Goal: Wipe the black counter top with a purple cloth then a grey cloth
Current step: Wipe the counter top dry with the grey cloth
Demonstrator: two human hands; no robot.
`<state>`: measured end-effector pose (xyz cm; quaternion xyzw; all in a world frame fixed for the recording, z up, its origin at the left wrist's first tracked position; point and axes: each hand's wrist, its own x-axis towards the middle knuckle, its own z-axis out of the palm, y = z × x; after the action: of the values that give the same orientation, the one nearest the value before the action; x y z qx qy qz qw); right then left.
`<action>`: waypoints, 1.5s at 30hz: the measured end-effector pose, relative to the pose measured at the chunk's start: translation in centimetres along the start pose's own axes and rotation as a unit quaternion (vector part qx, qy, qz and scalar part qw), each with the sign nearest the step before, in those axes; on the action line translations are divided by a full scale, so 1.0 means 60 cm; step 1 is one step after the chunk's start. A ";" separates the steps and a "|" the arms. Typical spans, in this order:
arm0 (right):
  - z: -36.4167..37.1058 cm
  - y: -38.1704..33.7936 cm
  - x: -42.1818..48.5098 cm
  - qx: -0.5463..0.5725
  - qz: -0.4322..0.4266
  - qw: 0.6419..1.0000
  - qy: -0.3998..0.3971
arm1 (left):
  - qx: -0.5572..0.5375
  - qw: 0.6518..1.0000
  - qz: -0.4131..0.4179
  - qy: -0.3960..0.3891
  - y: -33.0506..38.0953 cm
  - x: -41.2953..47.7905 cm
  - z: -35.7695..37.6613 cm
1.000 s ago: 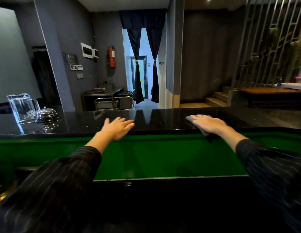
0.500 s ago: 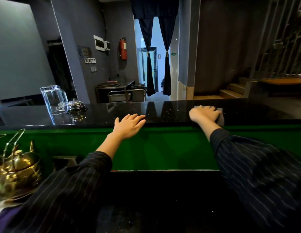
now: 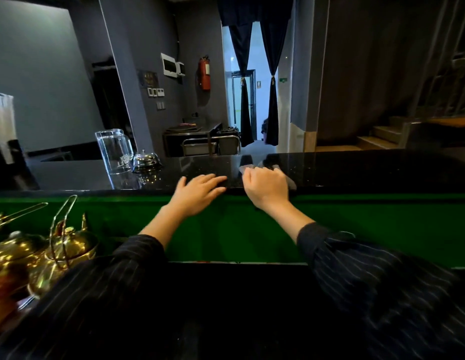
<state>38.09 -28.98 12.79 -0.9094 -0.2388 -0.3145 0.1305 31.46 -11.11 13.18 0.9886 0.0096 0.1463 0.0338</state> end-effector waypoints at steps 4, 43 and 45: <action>-0.004 0.120 -0.055 -0.079 -0.037 0.985 0.146 | 0.007 0.999 -0.045 -0.003 -0.117 -0.035 -0.010; 0.102 -0.023 0.207 -0.028 0.149 0.934 -0.324 | 0.100 0.991 -0.076 0.050 -0.217 -0.081 0.000; 0.109 0.007 0.217 -0.057 0.231 0.920 -0.312 | 0.103 0.991 -0.072 0.052 -0.220 -0.078 0.008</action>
<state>50.59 -22.20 15.98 -0.9972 -0.0327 0.0114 0.0665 26.97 1.91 10.45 0.9746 0.0973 0.1931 -0.0582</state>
